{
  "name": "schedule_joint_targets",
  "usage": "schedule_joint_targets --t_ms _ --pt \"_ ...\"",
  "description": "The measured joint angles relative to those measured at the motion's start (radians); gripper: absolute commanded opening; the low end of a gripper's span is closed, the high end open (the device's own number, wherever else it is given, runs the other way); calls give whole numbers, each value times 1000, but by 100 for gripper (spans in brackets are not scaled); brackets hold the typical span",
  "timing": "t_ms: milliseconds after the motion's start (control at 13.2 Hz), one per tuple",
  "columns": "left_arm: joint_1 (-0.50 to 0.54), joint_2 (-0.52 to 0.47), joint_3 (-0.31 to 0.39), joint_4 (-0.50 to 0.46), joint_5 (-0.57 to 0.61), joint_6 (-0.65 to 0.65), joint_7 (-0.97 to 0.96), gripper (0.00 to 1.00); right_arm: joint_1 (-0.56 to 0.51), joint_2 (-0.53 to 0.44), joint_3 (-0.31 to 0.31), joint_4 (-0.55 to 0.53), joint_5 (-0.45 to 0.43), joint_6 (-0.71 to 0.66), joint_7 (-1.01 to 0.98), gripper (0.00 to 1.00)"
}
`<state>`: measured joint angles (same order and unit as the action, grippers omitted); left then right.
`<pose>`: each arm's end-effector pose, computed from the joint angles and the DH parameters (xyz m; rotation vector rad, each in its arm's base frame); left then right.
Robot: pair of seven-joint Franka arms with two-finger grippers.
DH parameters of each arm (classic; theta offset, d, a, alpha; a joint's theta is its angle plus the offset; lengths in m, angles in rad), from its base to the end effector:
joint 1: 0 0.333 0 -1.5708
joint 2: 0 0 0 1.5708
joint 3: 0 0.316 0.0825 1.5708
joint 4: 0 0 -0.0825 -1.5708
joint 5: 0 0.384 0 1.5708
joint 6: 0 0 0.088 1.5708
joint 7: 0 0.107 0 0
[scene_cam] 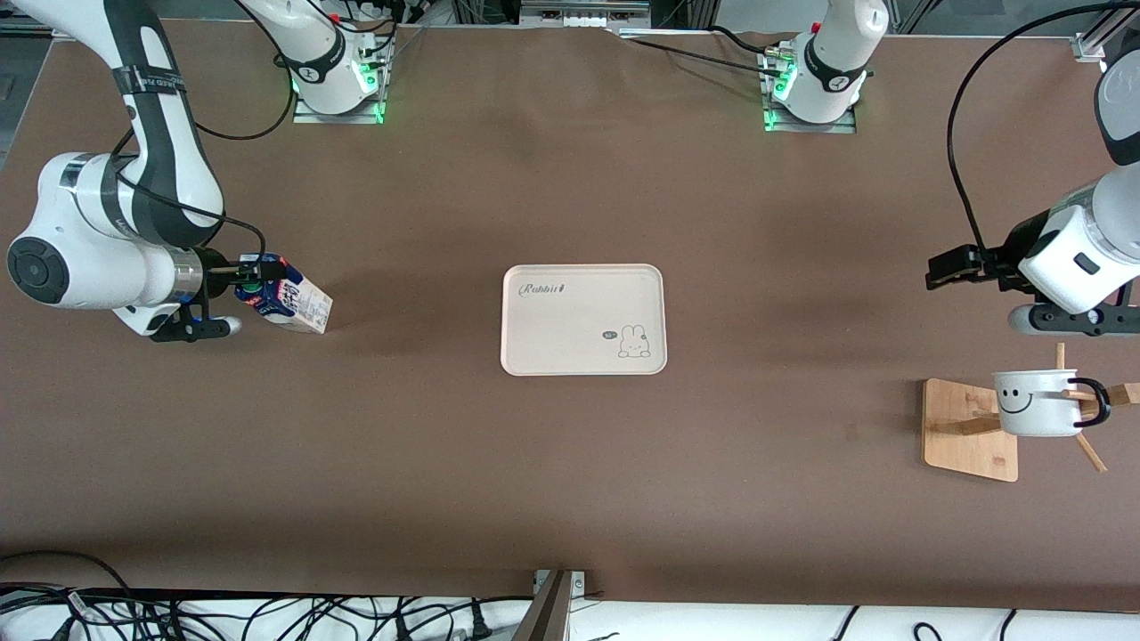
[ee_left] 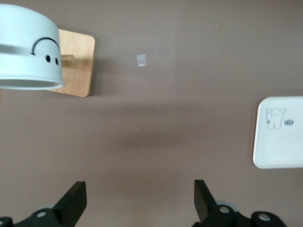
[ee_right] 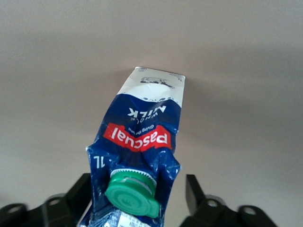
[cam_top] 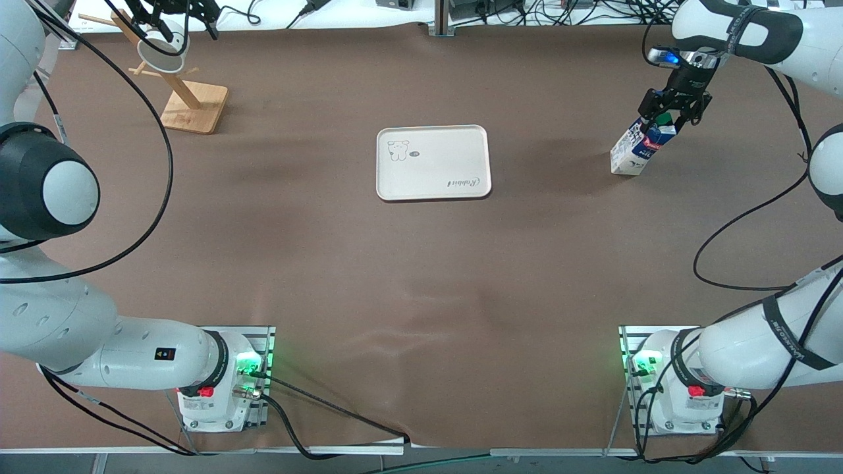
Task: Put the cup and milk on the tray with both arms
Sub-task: 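Lift the carton with the right gripper while the left gripper reaches the mug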
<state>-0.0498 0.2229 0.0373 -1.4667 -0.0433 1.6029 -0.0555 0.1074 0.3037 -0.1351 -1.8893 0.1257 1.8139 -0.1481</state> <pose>0.6196 -0.0146 0.5453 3.1059 0.0710 -0.1363 0.5760 -0.0025 0.3227 -2.9830 -0.0975 0.5544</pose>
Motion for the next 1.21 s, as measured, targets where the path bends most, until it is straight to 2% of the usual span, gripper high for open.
schedule_joint_targets --t_ms 152,304,835,1062,1214 --pt "4 0 1 -13 0 50 -77 100 0 0 0 0 0 0 0 33" --pt "9 -12 2 -69 0 161 -134 100 0 0 0 0 0 0 0 33" --pt "82 -170 2 -502 1 719 -155 100 1 -19 6 8 3 3 0 34" --pt "122 -193 2 -583 -18 857 -182 100 2 -71 29 20 9 5 0 34" --pt "138 -189 1 -605 -49 925 -212 100 4 -113 83 27 12 8 0 34"
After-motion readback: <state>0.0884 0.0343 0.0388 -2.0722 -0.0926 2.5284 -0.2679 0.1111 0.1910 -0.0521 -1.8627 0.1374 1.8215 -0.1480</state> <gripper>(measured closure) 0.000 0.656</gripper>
